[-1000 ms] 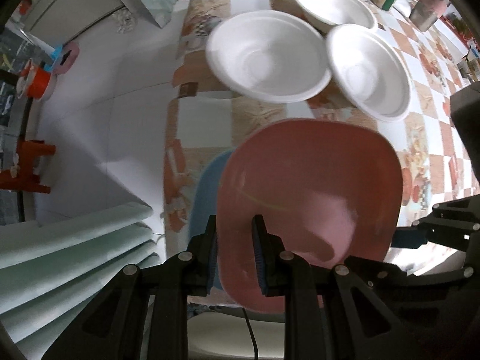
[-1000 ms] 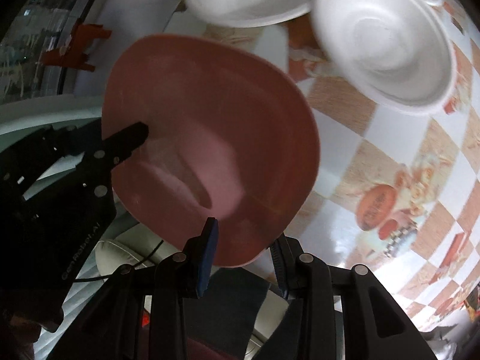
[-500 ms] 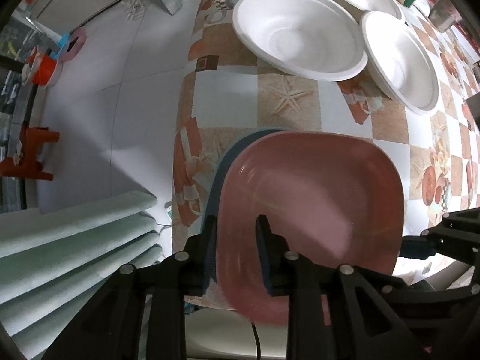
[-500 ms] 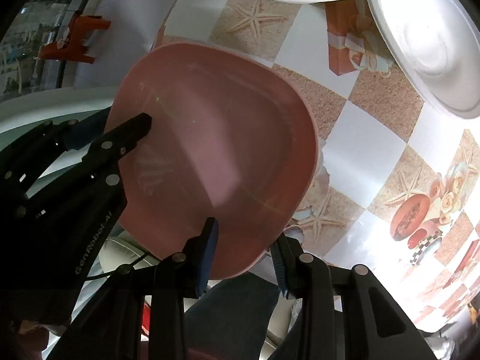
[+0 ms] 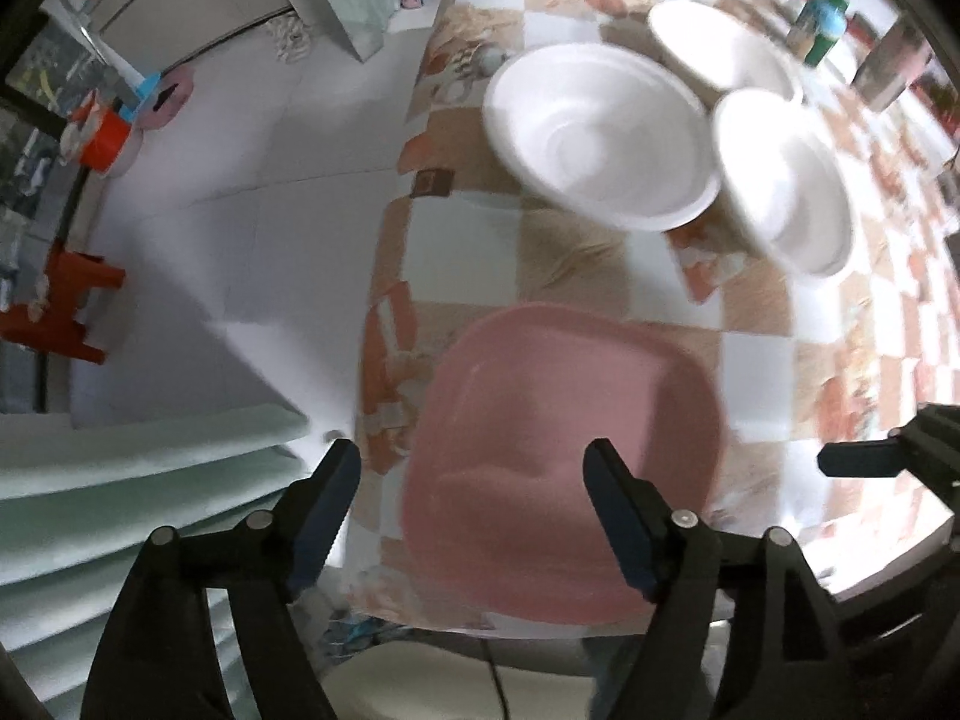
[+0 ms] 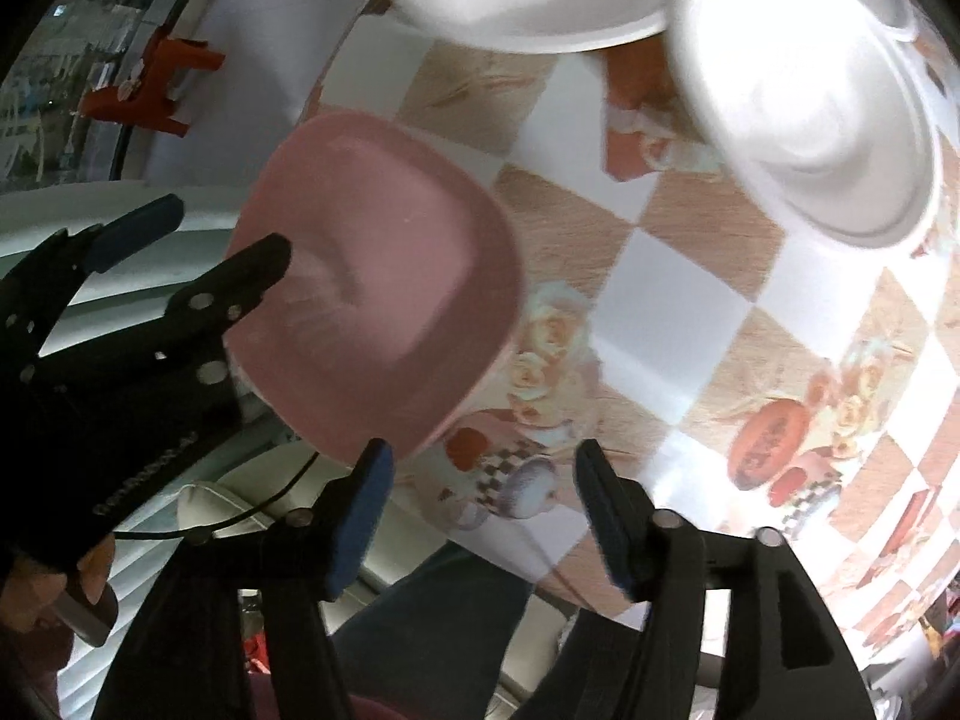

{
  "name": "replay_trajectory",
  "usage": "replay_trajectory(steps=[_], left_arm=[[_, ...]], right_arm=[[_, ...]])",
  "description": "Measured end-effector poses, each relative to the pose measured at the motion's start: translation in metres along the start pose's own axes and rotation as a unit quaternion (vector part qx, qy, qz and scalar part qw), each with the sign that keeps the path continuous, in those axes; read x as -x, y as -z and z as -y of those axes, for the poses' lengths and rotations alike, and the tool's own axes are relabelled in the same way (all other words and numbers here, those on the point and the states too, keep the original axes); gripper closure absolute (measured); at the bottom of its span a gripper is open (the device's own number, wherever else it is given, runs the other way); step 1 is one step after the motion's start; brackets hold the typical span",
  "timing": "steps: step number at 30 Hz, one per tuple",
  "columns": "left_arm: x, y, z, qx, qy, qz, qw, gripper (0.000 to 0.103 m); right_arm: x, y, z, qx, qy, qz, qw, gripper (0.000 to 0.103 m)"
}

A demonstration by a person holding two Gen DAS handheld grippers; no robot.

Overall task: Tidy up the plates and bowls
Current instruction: 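Open the left gripper to release the pink plate, then move the right gripper toward the white foam bowls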

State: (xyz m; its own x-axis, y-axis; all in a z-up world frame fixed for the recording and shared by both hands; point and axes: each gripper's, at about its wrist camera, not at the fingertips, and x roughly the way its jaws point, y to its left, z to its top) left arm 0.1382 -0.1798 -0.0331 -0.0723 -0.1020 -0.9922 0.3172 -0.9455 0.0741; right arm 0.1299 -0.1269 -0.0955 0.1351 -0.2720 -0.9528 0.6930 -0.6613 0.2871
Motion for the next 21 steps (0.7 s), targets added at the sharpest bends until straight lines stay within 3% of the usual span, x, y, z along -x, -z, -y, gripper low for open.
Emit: replay_trajectory(steps=[1, 6, 8, 16, 21], left_arm=[[0.003, 0.0, 0.002, 0.008, 0.015, 0.005, 0.9998, 0.017], [0.011, -0.007, 0.01, 0.032, 0.045, 0.009, 0.9984, 0.0], [0.01, -0.011, 0.015, 0.031, 0.045, 0.006, 0.9985, 0.0], [0.012, -0.027, 0.044, 0.012, 0.085, -0.014, 0.9962, 0.0], [0.016, -0.04, 0.064, 0.006, 0.078, -0.021, 0.9967, 0.0]], right_arm=[[0.002, 0.003, 0.003, 0.001, -0.002, 0.003, 1.0, 0.014], [0.01, 0.016, 0.017, -0.002, -0.001, 0.015, 1.0, 0.014], [0.012, 0.022, 0.024, -0.015, -0.007, 0.024, 1.0, 0.0], [0.02, 0.034, 0.061, -0.08, -0.007, 0.042, 0.996, 0.0], [0.032, 0.037, 0.091, -0.118, 0.007, 0.058, 0.991, 0.0]])
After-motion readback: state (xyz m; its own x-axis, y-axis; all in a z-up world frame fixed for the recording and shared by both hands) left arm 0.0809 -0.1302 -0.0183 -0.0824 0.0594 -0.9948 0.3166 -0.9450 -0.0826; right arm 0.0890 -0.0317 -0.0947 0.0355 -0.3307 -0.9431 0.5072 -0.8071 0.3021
